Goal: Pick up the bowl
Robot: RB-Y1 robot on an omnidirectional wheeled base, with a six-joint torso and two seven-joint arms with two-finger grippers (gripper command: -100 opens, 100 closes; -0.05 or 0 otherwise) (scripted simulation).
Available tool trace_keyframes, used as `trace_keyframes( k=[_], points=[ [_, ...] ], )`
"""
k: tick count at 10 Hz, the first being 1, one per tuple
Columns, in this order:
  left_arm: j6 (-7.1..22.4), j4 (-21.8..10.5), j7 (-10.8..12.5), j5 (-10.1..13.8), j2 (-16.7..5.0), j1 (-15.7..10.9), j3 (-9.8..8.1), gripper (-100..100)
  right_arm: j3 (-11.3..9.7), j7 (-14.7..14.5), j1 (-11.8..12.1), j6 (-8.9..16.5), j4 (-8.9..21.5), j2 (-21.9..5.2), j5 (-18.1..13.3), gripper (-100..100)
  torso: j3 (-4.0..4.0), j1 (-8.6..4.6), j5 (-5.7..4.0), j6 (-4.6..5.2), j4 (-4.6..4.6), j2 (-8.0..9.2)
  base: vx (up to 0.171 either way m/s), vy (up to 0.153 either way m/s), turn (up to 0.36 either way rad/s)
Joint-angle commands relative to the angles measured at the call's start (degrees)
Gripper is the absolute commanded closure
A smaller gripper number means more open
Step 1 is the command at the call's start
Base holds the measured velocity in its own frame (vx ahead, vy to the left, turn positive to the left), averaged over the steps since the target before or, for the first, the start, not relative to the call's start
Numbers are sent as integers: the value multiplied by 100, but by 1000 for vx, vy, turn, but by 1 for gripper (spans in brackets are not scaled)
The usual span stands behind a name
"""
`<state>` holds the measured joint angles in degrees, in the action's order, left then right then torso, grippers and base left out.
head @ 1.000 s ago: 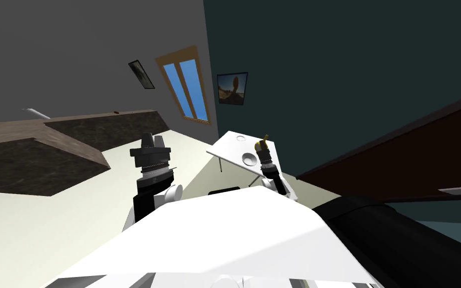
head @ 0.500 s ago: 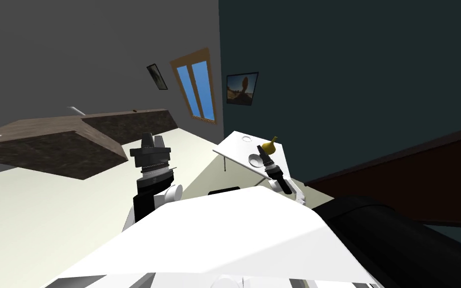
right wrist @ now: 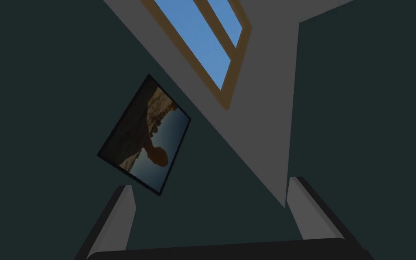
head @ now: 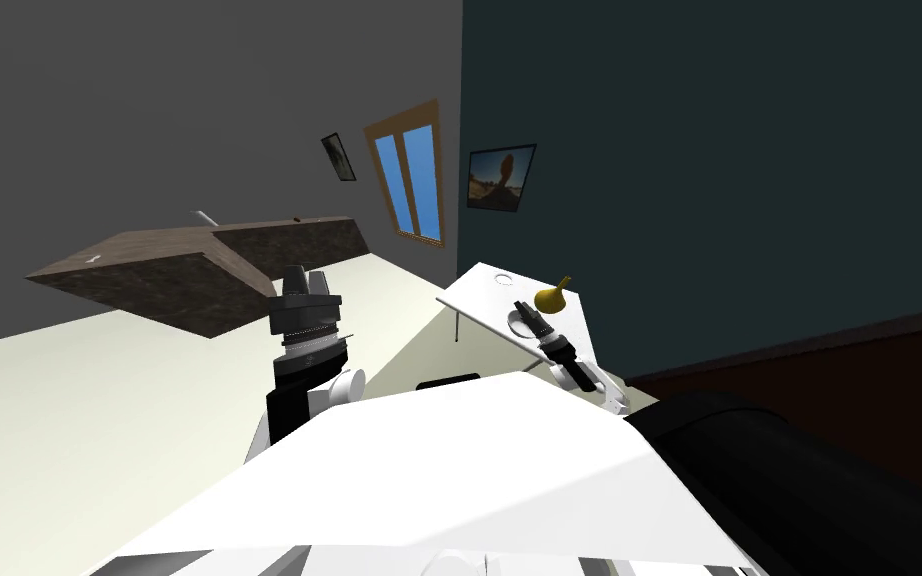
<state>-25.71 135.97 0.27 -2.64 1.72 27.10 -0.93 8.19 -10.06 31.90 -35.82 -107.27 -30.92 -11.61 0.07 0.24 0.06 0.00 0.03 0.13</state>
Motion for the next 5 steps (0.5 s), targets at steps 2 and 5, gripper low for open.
trace_keyframes(
  k=[2, 5],
  points=[
    [0, 0, 0, 0, 0, 1, -1, 0, 180, -255, 79, -77, 429, -318, -320, -100, 2, 0, 0, 4, 1, 4, -28, 77, 102],
    [0, 0, 0, 0, 0, 0, 0, 0, 296, -429, 142, -136, 812, -510, -546, -100, 2, 4, 2, 1, 1, 4, -19, 73, 125]
  ],
)
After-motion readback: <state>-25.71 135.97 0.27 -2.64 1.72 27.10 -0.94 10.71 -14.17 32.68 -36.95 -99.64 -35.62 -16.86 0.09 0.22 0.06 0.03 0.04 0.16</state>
